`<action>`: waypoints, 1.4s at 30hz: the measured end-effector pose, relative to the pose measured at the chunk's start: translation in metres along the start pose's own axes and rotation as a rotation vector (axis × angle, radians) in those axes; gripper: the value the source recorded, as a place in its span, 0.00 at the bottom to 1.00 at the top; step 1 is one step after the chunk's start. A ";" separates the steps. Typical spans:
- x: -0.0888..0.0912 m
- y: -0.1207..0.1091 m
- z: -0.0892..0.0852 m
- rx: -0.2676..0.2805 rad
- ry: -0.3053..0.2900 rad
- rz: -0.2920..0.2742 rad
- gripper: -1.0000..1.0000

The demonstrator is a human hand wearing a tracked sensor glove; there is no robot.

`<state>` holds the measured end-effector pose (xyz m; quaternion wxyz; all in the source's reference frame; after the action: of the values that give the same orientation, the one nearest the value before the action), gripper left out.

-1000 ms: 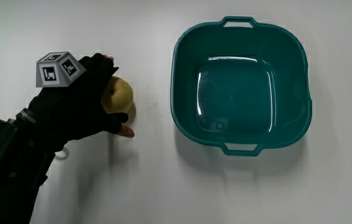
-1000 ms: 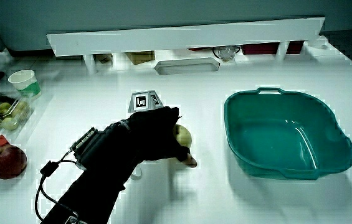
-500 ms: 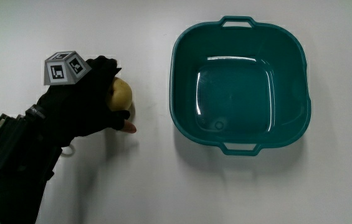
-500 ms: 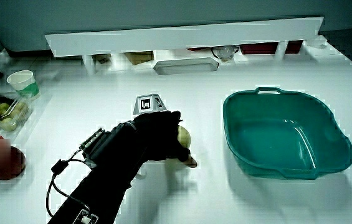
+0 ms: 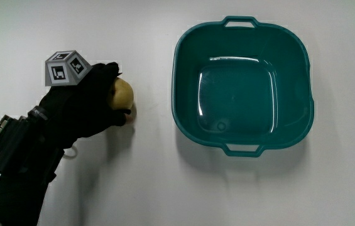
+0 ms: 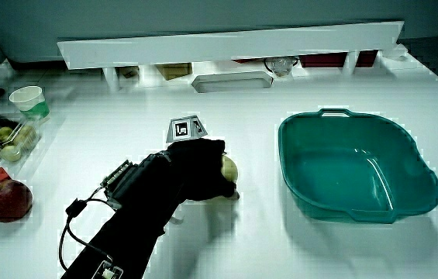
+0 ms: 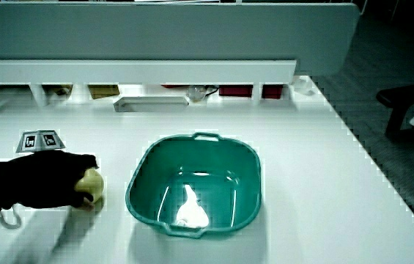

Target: Pick pear from desk

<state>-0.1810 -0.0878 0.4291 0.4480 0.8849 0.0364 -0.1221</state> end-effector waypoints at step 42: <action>0.058 -0.046 0.040 0.185 0.012 -0.178 1.00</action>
<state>-0.1401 -0.0949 0.3557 0.3515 0.9165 0.1060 -0.1590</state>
